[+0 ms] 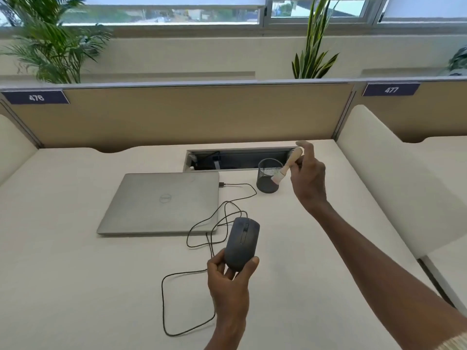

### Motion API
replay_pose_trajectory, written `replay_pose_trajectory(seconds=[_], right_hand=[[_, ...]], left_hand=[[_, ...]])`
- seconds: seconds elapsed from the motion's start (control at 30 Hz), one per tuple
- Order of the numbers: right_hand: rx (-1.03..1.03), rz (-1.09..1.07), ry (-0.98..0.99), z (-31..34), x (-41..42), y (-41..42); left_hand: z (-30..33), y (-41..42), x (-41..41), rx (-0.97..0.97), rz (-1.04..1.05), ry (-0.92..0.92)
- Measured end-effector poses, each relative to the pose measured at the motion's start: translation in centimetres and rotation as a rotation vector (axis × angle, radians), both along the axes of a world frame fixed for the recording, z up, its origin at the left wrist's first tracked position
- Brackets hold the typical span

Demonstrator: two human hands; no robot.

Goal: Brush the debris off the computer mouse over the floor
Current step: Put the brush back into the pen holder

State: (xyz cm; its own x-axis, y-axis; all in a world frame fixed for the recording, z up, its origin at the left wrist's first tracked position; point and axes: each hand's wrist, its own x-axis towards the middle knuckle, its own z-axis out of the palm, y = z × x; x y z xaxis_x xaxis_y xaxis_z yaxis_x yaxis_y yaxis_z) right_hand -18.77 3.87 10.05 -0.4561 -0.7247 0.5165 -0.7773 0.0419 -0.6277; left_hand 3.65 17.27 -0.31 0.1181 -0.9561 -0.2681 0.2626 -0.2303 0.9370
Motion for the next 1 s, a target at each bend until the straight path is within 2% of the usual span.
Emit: replay_pose_trajectory(seconds=[0.23, 0.4, 0.7, 1.0], right_hand=[[0.114, -0.015, 0.07, -1.2, -3.4, -7.0], [0.19, 0.08, 0.088, -3.5, -4.5, -10.1], [0.353, 0.159, -0.051, -6.9, -5.2, -12.3], [0.416, 0.191, -0.067, -8.1, -5.9, -13.2]], left_hand=[[-0.8, -1.5, -2.6, 0.081, 0.066, 0.016], [-1.6, -2.3, -3.7, 0.111, 0.078, -0.021], [-2.1, -2.8, -4.7, 0.136, 0.095, -0.054], [-2.0, -3.1, -5.6, 0.156, 0.093, -0.049]])
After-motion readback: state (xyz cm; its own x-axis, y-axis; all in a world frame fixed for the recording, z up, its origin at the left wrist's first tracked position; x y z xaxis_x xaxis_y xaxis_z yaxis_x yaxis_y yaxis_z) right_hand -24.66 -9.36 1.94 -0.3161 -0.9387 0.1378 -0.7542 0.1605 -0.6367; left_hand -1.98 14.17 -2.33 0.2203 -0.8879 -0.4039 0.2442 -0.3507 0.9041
